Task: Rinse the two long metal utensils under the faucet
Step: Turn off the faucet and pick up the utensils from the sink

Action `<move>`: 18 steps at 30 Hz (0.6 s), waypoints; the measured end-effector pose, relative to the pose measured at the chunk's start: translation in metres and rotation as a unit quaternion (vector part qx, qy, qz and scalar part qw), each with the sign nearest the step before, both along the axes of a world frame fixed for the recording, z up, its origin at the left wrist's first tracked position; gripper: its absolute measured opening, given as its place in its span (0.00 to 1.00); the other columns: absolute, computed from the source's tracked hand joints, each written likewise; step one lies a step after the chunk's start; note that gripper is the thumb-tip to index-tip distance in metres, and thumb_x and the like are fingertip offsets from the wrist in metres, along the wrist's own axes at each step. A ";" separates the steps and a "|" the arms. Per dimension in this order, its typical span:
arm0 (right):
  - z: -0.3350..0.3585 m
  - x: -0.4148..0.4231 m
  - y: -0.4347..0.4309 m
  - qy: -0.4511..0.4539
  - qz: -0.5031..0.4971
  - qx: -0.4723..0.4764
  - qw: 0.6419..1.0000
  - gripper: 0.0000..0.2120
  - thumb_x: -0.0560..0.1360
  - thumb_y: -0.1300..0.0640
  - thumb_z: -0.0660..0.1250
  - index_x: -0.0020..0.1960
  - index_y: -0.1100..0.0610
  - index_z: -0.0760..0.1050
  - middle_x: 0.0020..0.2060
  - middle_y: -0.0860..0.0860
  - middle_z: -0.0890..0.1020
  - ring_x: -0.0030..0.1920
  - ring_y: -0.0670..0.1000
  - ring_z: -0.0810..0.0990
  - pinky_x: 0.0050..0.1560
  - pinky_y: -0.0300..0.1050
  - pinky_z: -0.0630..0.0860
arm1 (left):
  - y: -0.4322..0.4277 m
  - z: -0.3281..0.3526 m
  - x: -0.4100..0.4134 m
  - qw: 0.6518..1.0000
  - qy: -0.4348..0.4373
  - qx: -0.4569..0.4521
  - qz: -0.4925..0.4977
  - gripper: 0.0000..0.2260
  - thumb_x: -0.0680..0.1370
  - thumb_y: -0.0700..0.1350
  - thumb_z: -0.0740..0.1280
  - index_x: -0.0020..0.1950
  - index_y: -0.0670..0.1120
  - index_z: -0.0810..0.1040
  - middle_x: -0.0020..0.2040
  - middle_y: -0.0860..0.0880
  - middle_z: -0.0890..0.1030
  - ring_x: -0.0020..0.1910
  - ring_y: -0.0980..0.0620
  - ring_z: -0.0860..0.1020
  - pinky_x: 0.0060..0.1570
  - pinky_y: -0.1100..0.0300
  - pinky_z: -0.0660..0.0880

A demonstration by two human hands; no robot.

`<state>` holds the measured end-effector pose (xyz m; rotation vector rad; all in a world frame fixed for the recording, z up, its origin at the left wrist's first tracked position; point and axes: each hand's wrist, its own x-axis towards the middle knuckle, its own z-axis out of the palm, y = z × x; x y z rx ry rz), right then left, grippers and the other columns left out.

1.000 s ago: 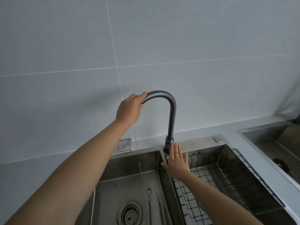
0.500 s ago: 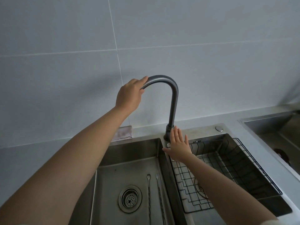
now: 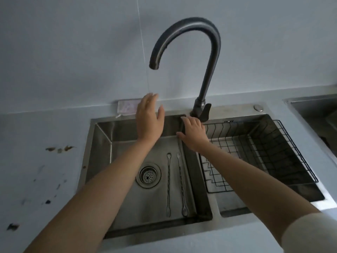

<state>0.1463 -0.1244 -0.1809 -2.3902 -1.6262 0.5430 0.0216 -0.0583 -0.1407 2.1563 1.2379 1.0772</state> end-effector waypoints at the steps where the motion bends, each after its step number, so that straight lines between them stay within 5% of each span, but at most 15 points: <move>1: -0.009 -0.004 0.000 0.020 -0.001 -0.007 1.000 0.29 0.78 0.52 0.60 0.75 0.57 0.54 0.73 0.55 0.60 0.74 0.56 0.55 0.72 0.53 0.55 | -0.010 -0.021 -0.002 0.999 0.018 -0.042 -0.002 0.16 0.76 0.45 0.59 0.61 0.38 0.73 0.60 0.37 0.76 0.60 0.40 0.74 0.61 0.51 0.72; 5: -0.054 -0.021 -0.006 0.117 -0.033 -0.049 0.991 0.22 0.78 0.57 0.60 0.71 0.59 0.62 0.68 0.57 0.68 0.65 0.56 0.70 0.59 0.46 0.69 | -0.050 -0.097 -0.009 0.967 0.128 -0.222 -0.017 0.12 0.76 0.41 0.64 0.58 0.39 0.75 0.58 0.39 0.75 0.58 0.41 0.74 0.57 0.51 0.71; 11: -0.128 -0.033 -0.020 0.161 -0.069 -0.130 0.976 0.17 0.78 0.63 0.59 0.66 0.61 0.67 0.62 0.60 0.73 0.59 0.57 0.74 0.55 0.45 0.71 | -0.094 -0.177 -0.010 0.898 0.244 -0.364 -0.043 0.11 0.76 0.42 0.62 0.55 0.40 0.76 0.56 0.39 0.76 0.55 0.40 0.76 0.50 0.50 0.73; 18: -0.188 -0.038 -0.027 0.066 -0.086 -0.185 0.977 0.13 0.77 0.67 0.55 0.59 0.65 0.71 0.56 0.63 0.77 0.54 0.61 0.77 0.45 0.46 0.72 | -0.124 -0.225 0.008 0.848 0.302 -0.426 -0.085 0.12 0.78 0.41 0.57 0.53 0.39 0.77 0.54 0.38 0.80 0.53 0.38 0.78 0.50 0.48 0.75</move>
